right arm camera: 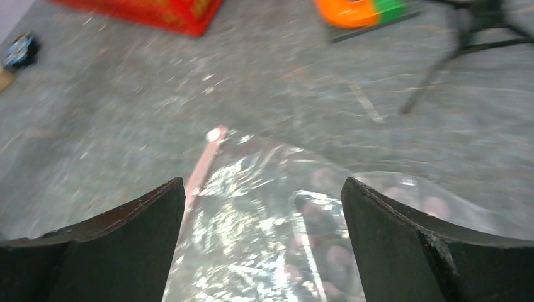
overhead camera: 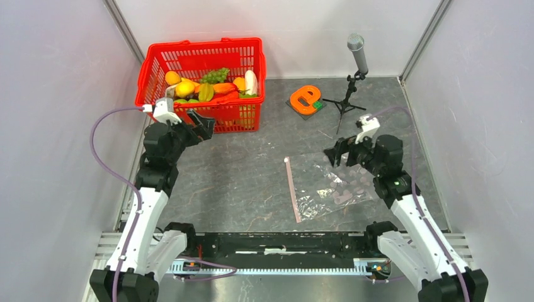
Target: Place the food in the zip-top bag and seal the zipper
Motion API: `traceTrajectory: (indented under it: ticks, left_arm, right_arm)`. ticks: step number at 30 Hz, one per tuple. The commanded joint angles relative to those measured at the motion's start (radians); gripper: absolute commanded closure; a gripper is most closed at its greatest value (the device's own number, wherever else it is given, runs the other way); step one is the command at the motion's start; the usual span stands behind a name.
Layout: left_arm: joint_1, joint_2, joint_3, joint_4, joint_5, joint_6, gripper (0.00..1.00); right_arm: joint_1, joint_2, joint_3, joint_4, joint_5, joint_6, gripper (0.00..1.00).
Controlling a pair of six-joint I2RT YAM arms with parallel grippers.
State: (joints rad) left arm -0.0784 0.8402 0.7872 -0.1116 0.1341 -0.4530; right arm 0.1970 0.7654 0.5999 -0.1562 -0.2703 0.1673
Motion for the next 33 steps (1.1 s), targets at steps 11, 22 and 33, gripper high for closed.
traceTrajectory:
  ticks: [11, 22, 33]
  left_arm:
    - [0.000, -0.501, -0.256, -0.060, -0.279, -0.216, 0.00]
    - [0.000, -0.566, -0.281, -0.094, -0.286, -0.193, 0.00]
    - [0.000, -0.485, -0.244, -0.136, -0.287, -0.185, 0.00]
  right_arm:
    - [0.572, 0.163, 0.020, -0.087, 0.245, -0.001, 0.24]
    - [0.823, 0.439, -0.002, 0.066, 0.637, 0.196, 0.30]
    - [0.932, 0.692, 0.150, -0.004, 0.853, 0.307, 0.38]
